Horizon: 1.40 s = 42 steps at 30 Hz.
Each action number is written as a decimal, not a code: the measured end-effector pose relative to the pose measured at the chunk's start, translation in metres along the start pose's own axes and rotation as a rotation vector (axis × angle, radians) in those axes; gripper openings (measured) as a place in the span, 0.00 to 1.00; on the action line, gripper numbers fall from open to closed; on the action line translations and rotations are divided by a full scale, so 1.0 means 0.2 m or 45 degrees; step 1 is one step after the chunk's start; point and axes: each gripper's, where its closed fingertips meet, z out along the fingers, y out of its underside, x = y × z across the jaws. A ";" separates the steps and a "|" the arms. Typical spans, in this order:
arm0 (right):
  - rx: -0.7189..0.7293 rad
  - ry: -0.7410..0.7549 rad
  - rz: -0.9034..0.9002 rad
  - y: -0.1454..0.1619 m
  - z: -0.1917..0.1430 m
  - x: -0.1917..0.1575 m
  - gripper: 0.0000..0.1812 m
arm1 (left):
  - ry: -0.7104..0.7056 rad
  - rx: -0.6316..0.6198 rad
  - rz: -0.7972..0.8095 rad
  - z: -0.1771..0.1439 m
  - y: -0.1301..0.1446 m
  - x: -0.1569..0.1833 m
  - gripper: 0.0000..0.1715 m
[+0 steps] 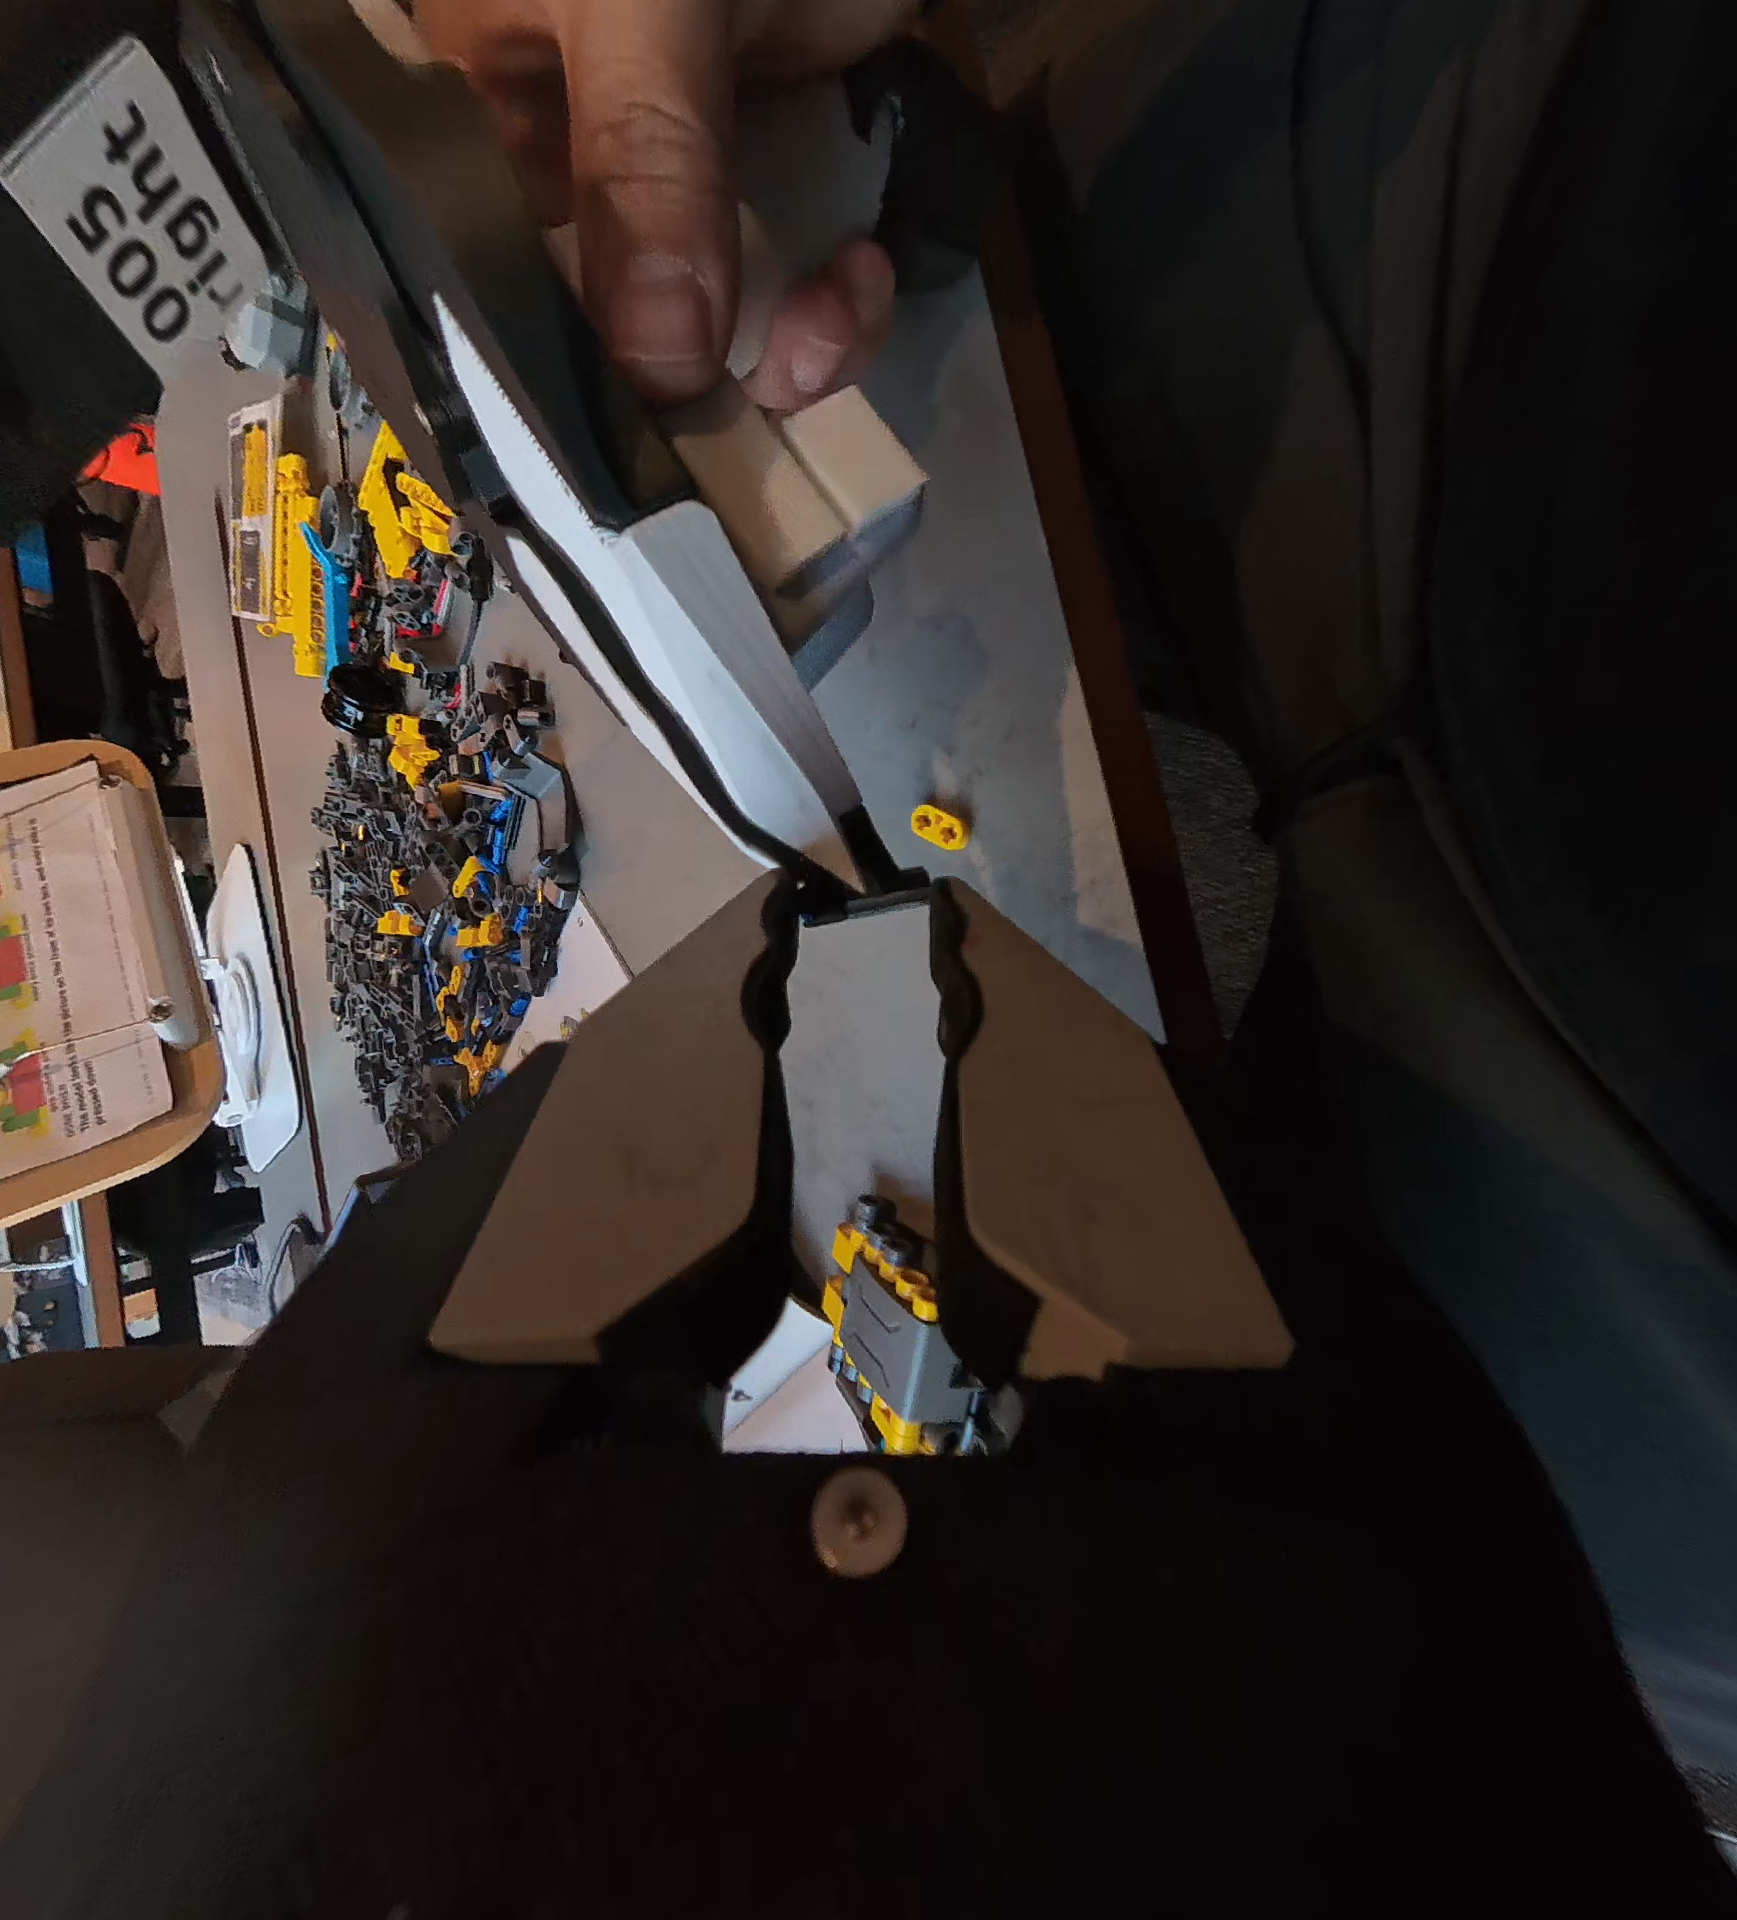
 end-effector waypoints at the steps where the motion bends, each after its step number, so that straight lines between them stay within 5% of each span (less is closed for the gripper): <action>1: 0.003 -0.011 0.016 0.00 0.00 0.00 0.07 | -0.003 -0.008 0.006 0.00 0.00 0.00 0.13; 22: 0.106 0.025 0.060 -0.05 -0.03 0.03 0.04 | -0.073 -0.013 -0.179 0.01 0.01 -0.08 0.13; 25: 0.179 0.016 0.070 -0.09 -0.07 0.03 0.03 | -0.105 0.000 -0.453 -0.01 0.03 -0.13 0.14; 28: 0.302 -0.039 0.047 -0.15 -0.10 0.00 0.03 | 0.051 0.139 -1.019 -0.02 -0.01 -0.11 0.17; 30: 0.359 -0.081 0.002 -0.19 -0.12 -0.04 0.03 | 0.148 0.239 -1.226 -0.03 -0.03 -0.10 0.18; 36: 0.448 -0.092 -0.145 -0.24 -0.12 -0.11 0.03 | 0.384 0.575 -1.515 -0.10 -0.15 -0.13 0.11; 42: 0.487 -0.098 -0.169 -0.24 -0.12 -0.11 0.03 | 0.411 0.740 -1.662 -0.13 -0.14 -0.17 0.06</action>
